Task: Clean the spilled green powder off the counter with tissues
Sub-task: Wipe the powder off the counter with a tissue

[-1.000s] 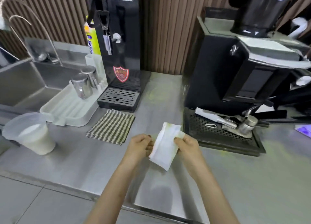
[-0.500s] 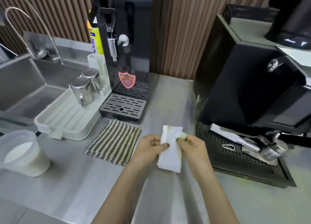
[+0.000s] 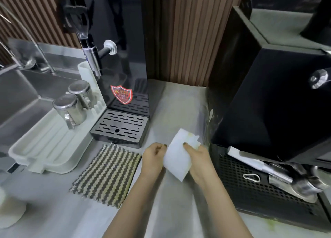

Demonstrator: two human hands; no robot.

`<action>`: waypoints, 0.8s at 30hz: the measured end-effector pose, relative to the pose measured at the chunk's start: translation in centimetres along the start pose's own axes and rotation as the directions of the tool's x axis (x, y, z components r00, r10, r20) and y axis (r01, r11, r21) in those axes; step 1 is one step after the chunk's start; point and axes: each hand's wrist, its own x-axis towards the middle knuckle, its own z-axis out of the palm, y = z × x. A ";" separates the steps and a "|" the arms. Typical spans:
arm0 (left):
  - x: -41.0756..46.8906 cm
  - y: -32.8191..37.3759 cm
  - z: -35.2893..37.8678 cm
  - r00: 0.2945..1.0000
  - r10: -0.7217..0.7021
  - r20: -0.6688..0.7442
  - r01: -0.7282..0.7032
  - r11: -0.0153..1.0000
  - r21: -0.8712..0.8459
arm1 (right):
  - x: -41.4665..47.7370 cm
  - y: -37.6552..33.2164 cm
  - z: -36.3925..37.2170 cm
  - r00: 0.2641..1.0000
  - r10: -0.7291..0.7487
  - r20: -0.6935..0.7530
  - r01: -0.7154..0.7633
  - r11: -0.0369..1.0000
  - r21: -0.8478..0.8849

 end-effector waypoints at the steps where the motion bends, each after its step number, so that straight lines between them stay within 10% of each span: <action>1: 0.6 -0.6 0.2 0.998 0.068 -0.010 -0.067 0.991 0.119 | 0.9 -0.7 0.1 0.994 -0.083 -0.077 0.080 0.996 -0.042; 6: 2.0 -3.7 0.6 0.924 0.323 0.204 -0.380 0.723 0.577 | 6.9 -5.1 2.0 0.656 -0.748 -0.102 0.542 0.561 -0.625; 12: 2.5 -6.7 1.1 0.931 0.252 0.265 -0.358 0.486 0.797 | 16.7 0.2 4.0 0.951 -0.293 0.096 0.160 0.204 -0.966; 24: 2.6 -7.5 1.4 0.931 0.316 0.180 -0.306 0.414 0.857 | 29.5 -7.1 4.9 0.948 -0.312 -0.064 -0.002 0.196 -0.981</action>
